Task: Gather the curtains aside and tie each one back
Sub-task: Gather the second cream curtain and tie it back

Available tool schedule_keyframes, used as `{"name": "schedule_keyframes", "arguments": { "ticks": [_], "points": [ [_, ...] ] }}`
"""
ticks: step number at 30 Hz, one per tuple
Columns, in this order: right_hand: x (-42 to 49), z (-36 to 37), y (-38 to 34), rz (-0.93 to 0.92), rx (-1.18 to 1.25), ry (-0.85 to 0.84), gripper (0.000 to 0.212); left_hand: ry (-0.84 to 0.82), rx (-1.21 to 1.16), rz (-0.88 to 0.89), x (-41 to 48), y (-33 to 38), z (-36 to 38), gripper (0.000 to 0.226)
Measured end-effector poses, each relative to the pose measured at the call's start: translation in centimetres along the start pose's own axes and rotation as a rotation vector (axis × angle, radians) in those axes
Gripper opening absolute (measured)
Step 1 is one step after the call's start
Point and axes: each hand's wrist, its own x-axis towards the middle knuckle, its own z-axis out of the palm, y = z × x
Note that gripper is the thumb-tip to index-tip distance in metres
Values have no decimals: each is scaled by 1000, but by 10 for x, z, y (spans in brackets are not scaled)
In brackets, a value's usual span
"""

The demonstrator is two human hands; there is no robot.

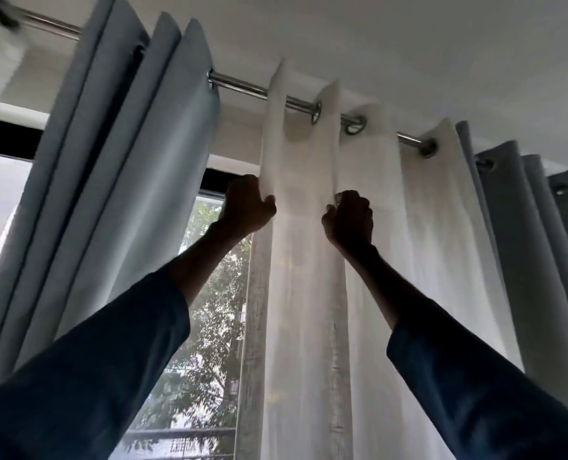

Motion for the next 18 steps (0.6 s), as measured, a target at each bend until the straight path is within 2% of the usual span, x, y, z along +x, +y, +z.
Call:
{"name": "schedule_keyframes", "arguments": {
  "ticks": [5, 10, 12, 14, 16, 18],
  "points": [
    [-2, 18, -55, -144, 29, -18, 22, -48, 131, -12, 11, -18, -14, 30],
    [-7, 32, -113, -260, 170, -72, 12, -55, 223, 40, 19, -32, -32, 20],
    [-9, 35, -120, -292, 161, -103, 13, -65, 209, 21, 20, -38, -37, 23],
    [-11, 35, -114, -290, 135, -81, 4, -60, 178, 4, 16, -40, -41, 25],
    [-15, 28, -100, -252, 133, -45, 22, -65, 107, 4, 10, -38, -41, 26],
    [-25, 18, -84, -238, 102, 5, 40, -132, -68, -29, -2, -31, -36, 21]
  ]
}}
